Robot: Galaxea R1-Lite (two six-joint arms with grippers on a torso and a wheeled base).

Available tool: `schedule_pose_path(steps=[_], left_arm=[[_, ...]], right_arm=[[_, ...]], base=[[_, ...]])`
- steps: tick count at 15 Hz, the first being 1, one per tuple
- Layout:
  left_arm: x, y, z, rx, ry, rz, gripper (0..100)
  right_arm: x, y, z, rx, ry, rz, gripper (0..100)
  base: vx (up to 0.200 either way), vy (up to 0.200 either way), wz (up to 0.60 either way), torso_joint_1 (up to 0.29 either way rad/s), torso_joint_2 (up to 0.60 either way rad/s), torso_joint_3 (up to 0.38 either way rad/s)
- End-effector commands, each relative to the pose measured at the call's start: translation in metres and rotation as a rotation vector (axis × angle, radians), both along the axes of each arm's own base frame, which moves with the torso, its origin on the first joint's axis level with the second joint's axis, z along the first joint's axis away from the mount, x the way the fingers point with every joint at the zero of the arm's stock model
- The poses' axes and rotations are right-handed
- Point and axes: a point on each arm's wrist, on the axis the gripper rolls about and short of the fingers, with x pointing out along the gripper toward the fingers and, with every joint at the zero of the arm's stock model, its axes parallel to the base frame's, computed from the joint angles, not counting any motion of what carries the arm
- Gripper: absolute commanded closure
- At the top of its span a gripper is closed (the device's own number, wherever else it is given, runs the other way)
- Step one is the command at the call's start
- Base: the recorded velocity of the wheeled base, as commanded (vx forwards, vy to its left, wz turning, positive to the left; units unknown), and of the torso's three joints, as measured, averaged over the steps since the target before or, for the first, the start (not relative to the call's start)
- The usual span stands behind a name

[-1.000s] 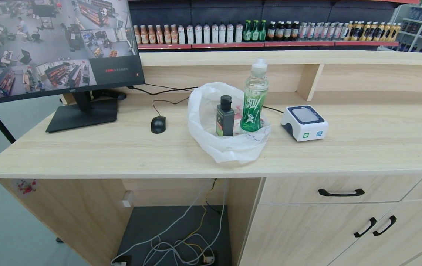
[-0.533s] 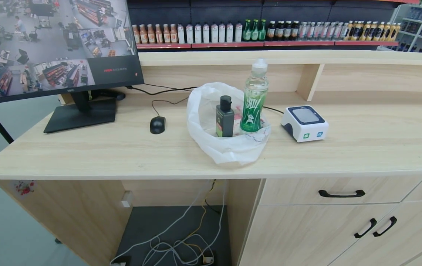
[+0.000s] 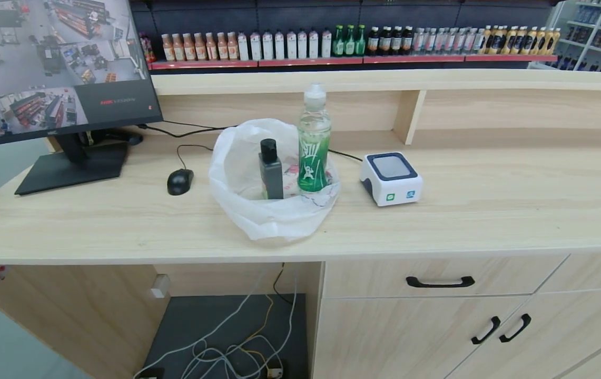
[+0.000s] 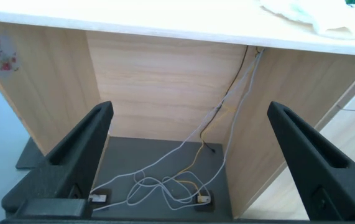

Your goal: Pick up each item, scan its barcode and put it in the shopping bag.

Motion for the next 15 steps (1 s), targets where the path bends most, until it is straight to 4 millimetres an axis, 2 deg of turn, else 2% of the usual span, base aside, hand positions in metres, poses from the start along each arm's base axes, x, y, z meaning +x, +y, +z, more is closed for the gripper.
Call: schedule_pose_path(steps=[1,12,15], left_arm=[[0.0,0.0,0.0,0.0,0.0,0.001,0],[0.0,0.0,0.0,-0.002,0.0,0.001,0],[0.0,0.0,0.0,0.0,0.0,0.001,0]], right_arm=[[0.0005,0.0,0.0003,0.0,0.006,0.002,0],[0.0006,0.0,-0.0002,0.001,0.007,0.002,0],[0.0006,0.0,-0.0002,0.0,0.007,0.0,0]], base=[[0.0,-0.2,0.0,-0.007,0.0,-0.007],[0.0,-0.2,0.0,0.001,0.0,0.001],[0.0,0.0,0.0,0.0,0.0,0.0]])
